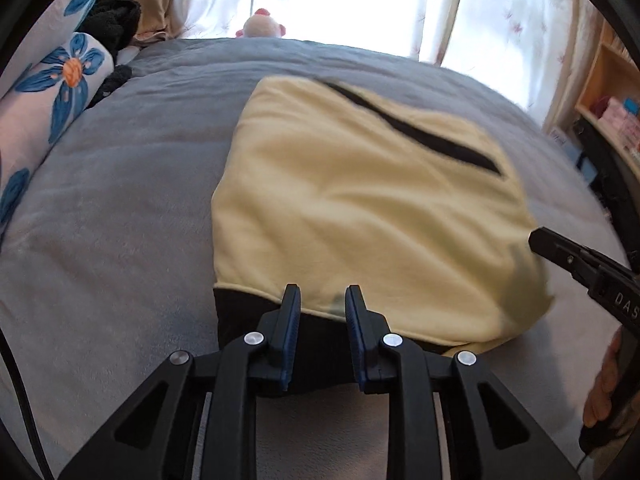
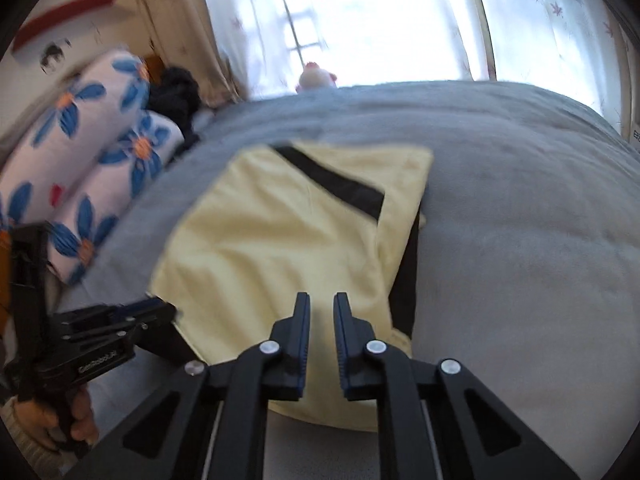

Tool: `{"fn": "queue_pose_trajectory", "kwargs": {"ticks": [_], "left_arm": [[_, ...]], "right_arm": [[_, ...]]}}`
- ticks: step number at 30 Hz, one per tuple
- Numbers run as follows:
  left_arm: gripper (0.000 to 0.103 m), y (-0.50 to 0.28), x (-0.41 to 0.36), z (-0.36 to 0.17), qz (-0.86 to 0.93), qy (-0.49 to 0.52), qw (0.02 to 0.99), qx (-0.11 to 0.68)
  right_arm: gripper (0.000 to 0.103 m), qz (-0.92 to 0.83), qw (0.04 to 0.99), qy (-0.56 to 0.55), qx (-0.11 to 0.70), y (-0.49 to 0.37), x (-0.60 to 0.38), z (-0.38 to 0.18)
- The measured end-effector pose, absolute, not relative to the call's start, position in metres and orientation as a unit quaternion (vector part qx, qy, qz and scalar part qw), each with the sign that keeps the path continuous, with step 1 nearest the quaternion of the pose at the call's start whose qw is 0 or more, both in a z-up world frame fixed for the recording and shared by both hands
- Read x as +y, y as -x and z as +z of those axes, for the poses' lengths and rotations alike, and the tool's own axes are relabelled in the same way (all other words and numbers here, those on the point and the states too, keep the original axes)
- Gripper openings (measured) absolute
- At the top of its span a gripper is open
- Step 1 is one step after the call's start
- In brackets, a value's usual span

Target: Fold large clothes

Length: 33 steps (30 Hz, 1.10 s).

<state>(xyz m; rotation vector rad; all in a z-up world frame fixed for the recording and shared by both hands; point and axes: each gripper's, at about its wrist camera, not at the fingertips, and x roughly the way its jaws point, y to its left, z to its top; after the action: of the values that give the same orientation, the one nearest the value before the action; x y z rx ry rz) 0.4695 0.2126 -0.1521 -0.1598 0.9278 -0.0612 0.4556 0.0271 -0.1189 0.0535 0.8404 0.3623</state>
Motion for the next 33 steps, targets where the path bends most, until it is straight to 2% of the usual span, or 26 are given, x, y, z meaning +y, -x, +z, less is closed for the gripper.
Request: {"fn": "queue_pose_trajectory", "kwargs": {"ticks": [4,8,10,12,18,24,27,29,31,33], "left_arm": [[0.019,-0.468,0.218,-0.159,-0.024,0.091,0.884,0.459],[0.02,-0.464,0.221,-0.152,-0.025,0.111,0.88,0.461],[0.029,-0.454,0.219,-0.144,-0.024,0.123,0.879,0.46],[0.05,-0.442,0.214,-0.133,-0.024,0.127,0.88,0.458],[0.08,-0.384,0.189,-0.076,-0.029,0.13,0.895,0.425],[0.089,-0.314,0.163,-0.01,-0.034,0.126,0.906,0.402],[0.09,-0.279,0.148,0.018,-0.039,0.113,0.91,0.397],[0.091,-0.258,0.139,0.032,-0.043,0.106,0.912,0.395],[0.094,-0.233,0.128,0.045,-0.046,0.101,0.91,0.398],[0.095,-0.211,0.12,0.055,-0.05,0.097,0.912,0.396]], "right_arm": [[0.002,0.142,0.882,0.004,0.449,-0.463,0.024,-0.15],[0.002,0.149,0.88,-0.017,0.45,-0.454,0.012,-0.14],[0.006,0.159,0.877,-0.016,0.452,-0.444,0.01,-0.13],[0.006,0.172,0.87,-0.01,0.463,-0.429,0.011,-0.118],[0.006,0.196,0.851,-0.04,0.486,-0.368,-0.004,-0.072],[0.007,0.206,0.85,-0.047,0.482,-0.298,-0.031,-0.013],[0.017,0.197,0.859,-0.037,0.471,-0.263,-0.048,0.016],[0.037,0.194,0.867,-0.033,0.458,-0.238,-0.061,0.035],[0.047,0.189,0.875,-0.034,0.445,-0.214,-0.074,0.053],[0.048,0.187,0.881,-0.032,0.434,-0.191,-0.085,0.068]]}}
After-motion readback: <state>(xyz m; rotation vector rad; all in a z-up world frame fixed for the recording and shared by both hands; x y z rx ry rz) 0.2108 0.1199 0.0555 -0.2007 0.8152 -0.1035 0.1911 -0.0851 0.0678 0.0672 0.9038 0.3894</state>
